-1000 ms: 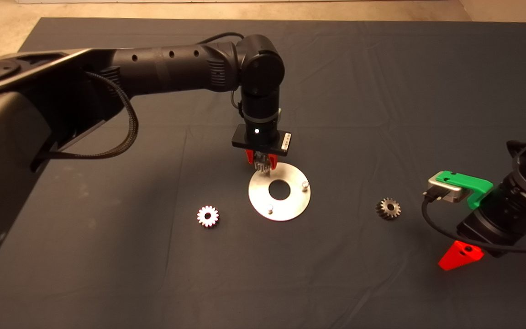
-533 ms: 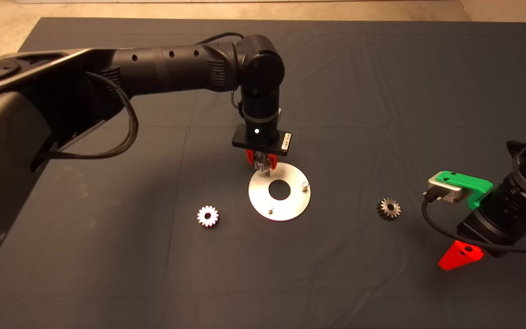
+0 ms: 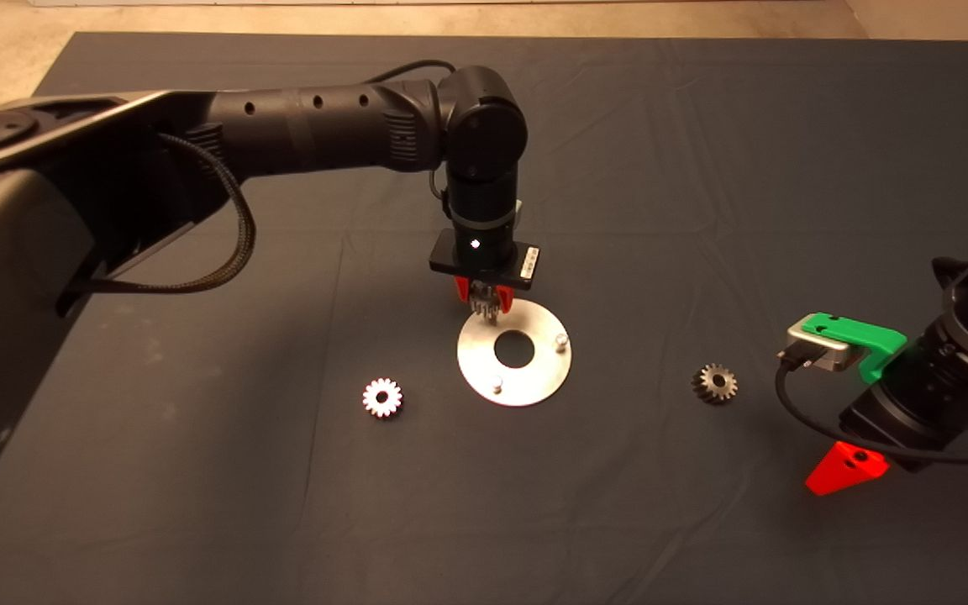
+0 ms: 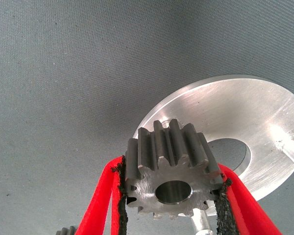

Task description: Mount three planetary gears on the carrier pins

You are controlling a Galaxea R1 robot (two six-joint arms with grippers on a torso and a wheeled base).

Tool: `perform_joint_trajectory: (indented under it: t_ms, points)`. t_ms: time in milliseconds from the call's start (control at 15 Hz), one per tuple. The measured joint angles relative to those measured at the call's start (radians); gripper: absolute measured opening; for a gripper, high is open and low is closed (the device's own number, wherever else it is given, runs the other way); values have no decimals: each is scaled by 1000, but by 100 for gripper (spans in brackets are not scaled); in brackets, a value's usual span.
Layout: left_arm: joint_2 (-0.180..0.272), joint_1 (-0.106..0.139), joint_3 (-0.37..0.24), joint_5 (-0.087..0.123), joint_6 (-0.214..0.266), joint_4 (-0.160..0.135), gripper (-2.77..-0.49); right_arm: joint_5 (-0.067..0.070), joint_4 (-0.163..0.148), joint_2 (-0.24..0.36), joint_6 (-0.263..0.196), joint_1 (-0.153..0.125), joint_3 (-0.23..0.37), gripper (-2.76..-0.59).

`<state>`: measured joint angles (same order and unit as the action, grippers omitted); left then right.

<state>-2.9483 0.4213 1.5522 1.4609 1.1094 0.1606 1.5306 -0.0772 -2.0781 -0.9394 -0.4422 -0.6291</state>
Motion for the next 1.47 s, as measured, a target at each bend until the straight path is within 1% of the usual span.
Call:
perform_joint_trajectory:
  t_ms: [200, 400, 600, 733, 800, 1000, 1333, 1467]
  points:
    - [-2, -3, -17, 0, 0, 1, -238, 0, 1, -1, 0, 2, 0, -60]
    - [-2, -5, -17, 0, 0, 1, -238, 0, 3, -3, 0, 8, 0, -60]
    - [-2, -6, -16, 0, 0, 2, -238, 0, 4, -3, 0, 7, 0, -60]
    - [-3, -5, -1, -1, 0, 2, -238, 1, 4, -2, 0, 8, 0, -60]
    - [-3, -5, 3, -2, -4, 1, -238, 0, 4, -2, 0, 8, 0, -60]
    - [-8, -5, 30, -3, -46, -11, -238, 0, 5, -2, 0, 13, 0, -60]
    - [-7, -3, 30, -8, -48, -10, -238, 0, 6, -2, 0, 13, 0, -60]
    - [-7, -3, 15, -6, -47, -1, -238, 1, 6, -2, 0, 13, 0, -60]
